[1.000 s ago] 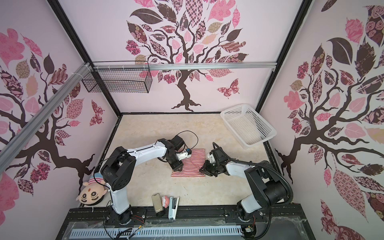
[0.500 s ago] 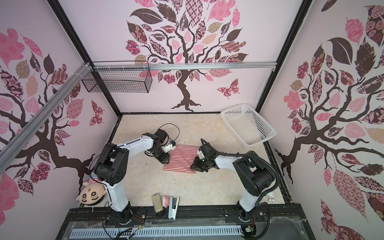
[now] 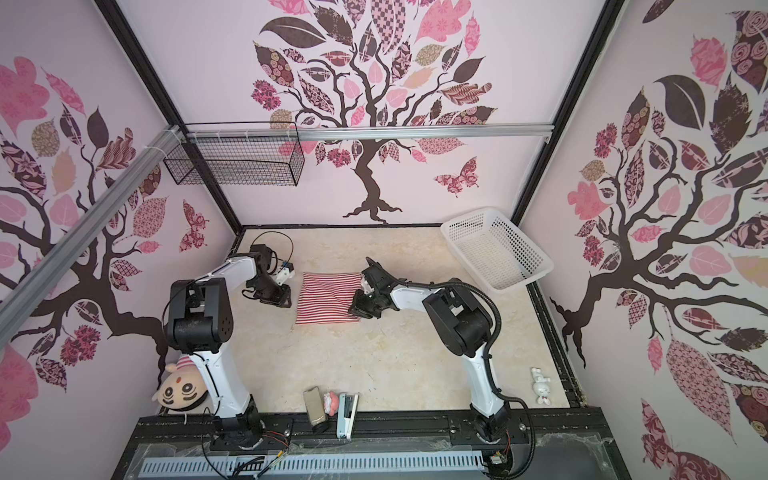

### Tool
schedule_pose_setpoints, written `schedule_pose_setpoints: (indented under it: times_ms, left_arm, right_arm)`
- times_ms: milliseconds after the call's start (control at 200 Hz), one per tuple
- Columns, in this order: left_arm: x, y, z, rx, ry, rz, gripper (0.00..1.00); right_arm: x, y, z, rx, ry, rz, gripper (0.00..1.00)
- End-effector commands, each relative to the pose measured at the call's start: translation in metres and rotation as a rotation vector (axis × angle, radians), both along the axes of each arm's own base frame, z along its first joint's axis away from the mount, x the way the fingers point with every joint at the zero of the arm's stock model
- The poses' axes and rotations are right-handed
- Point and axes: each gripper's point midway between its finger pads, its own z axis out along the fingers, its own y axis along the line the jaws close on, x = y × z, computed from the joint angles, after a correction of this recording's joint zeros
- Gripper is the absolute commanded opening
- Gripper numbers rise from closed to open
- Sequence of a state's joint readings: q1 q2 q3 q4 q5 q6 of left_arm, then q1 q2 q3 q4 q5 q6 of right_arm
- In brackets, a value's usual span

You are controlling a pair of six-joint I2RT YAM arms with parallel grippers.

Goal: Fold and stack the tank tops

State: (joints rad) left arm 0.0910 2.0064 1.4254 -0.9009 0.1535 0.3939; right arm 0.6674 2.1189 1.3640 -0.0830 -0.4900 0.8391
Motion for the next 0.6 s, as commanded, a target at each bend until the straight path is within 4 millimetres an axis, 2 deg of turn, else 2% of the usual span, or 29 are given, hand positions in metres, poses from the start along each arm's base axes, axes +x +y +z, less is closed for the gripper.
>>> schedule_pose_setpoints:
  times_ms: [0,120,190,285,410,595]
  left_arm:
    - [0.008,-0.004,0.009,-0.059,-0.002,0.008,0.42]
    - [0.009,-0.013,0.033,-0.105,-0.085,0.018,0.42]
    - [0.009,-0.017,0.049,-0.131,-0.144,0.033,0.44]
    - [0.009,-0.027,0.058,-0.186,-0.177,0.044,0.46]
    - [0.017,-0.032,0.045,-0.188,-0.142,0.049,0.46]
    - [0.033,-0.043,0.026,-0.261,-0.055,0.084,0.45]
  right_arm:
    - [0.004,-0.003,-0.008,-0.065,0.029,-0.018,0.25]
    - [0.009,-0.001,0.025,-0.039,-0.036,-0.005,0.36]
    - [0.001,0.003,0.047,0.008,-0.046,0.019,0.41]
    - [-0.007,-0.001,0.072,0.031,-0.074,0.022,0.44]
    - [-0.014,-0.017,0.090,0.006,-0.117,0.004,0.46]
    - [-0.029,-0.035,0.091,-0.023,-0.122,-0.010,0.46]
